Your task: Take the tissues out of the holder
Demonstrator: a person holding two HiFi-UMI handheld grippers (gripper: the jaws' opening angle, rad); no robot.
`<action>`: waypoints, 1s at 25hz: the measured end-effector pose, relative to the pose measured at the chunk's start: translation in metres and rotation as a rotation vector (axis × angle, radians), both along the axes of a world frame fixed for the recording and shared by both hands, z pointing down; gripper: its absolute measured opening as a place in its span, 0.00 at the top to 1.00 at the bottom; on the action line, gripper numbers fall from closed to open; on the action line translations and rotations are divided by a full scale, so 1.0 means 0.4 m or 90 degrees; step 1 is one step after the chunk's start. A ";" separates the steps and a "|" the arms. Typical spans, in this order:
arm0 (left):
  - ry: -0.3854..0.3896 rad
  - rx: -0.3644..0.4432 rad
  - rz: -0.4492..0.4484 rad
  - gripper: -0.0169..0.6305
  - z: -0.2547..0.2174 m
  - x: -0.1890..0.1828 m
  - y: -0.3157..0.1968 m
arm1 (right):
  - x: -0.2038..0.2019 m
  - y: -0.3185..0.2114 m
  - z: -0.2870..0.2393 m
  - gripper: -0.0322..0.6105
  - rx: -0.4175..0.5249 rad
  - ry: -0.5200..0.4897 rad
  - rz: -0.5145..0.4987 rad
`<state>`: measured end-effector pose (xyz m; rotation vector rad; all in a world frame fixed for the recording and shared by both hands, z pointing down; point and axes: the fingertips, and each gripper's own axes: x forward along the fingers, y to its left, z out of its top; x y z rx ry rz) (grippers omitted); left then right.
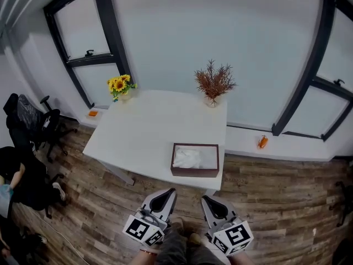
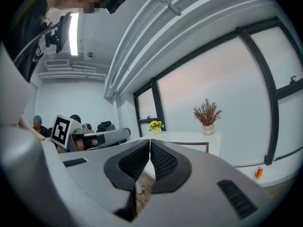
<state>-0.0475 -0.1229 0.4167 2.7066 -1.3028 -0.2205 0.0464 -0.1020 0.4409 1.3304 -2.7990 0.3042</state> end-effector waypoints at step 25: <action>0.013 -0.052 0.136 0.96 0.104 0.098 -0.279 | -0.035 -0.399 0.104 0.94 -0.125 0.187 -0.143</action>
